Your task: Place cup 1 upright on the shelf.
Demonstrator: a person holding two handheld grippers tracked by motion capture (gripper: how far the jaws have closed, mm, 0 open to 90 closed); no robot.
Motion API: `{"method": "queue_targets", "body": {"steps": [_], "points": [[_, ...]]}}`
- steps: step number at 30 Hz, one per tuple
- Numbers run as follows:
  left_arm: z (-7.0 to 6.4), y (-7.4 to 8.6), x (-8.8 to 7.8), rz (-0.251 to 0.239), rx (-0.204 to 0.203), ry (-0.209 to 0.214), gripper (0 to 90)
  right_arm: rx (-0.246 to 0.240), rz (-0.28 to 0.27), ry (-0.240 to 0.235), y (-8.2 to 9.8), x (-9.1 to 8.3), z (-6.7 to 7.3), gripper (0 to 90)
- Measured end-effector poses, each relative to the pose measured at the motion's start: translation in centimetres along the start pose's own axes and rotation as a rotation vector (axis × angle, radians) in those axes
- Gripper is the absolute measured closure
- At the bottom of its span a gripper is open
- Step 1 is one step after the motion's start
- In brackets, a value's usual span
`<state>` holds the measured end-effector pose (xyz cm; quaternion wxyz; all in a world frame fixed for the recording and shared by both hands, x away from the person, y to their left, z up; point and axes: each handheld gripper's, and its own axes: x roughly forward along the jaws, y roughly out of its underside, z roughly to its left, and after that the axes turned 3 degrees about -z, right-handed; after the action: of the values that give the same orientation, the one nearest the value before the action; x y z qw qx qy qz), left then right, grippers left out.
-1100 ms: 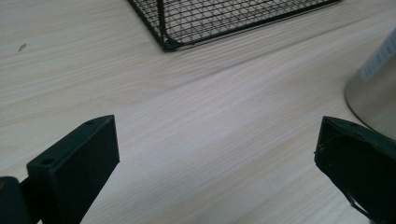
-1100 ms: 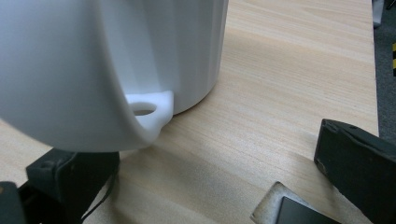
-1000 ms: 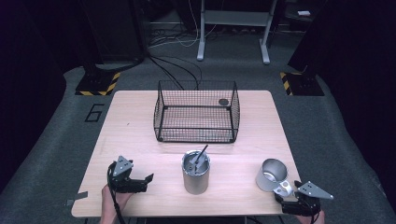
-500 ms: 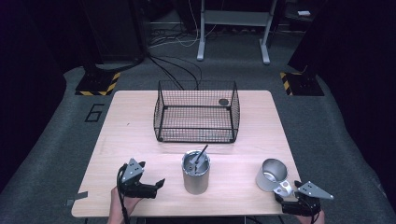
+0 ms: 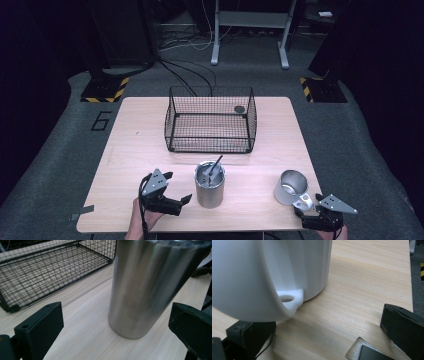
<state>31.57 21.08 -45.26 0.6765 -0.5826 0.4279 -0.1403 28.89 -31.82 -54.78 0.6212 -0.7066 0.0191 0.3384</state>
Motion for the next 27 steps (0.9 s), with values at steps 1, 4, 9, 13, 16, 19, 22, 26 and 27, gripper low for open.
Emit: {"method": "queue_targets", "body": {"steps": [1, 4, 9, 13, 16, 19, 22, 26, 27], "points": [[-0.2, -0.2, 0.0, -0.001, 0.001, 0.008, 0.0, 0.004, 0.0, 0.002, 0.0, 0.0, 0.0, 0.0], [-0.5, -0.7, 0.2, -0.012, 0.007, 0.027, 0.0, 0.003, 0.0, 0.001, 0.0, 0.0, 0.0, 0.0], [-1.3, -1.6, 0.6, -0.029, 0.024, 0.059, 0.0, -0.001, 0.0, -0.002, 0.0, 0.0, 0.0, 0.0], [-1.7, -2.3, 1.1, -0.039, 0.044, 0.082, 0.0, 0.001, 0.001, 0.0, 0.0, 0.0, 0.0, 0.0], [-2.0, -2.8, 1.5, -0.043, 0.054, 0.103, 0.0, 0.001, 0.001, 0.001, 0.0, 0.0, 0.0, 0.0], [-2.1, -3.0, 1.7, -0.051, 0.054, 0.131, 0.0, 0.002, 0.001, 0.002, 0.0, 0.0, 0.0, 0.0], [-2.1, -3.3, 2.1, -0.059, 0.055, 0.139, 0.0, 0.002, 0.0, 0.002, 0.0, 0.0, 0.0, 0.0], [-2.1, -3.6, 3.0, -0.06, 0.047, 0.143, 0.0, 0.002, 0.002, 0.003, 0.0, 0.0, 0.0, 0.0], [-2.1, -3.6, 3.0, -0.06, 0.047, 0.143, 0.0, 0.002, 0.001, 0.002, 0.0, 0.0, 0.0, 0.0]]}}
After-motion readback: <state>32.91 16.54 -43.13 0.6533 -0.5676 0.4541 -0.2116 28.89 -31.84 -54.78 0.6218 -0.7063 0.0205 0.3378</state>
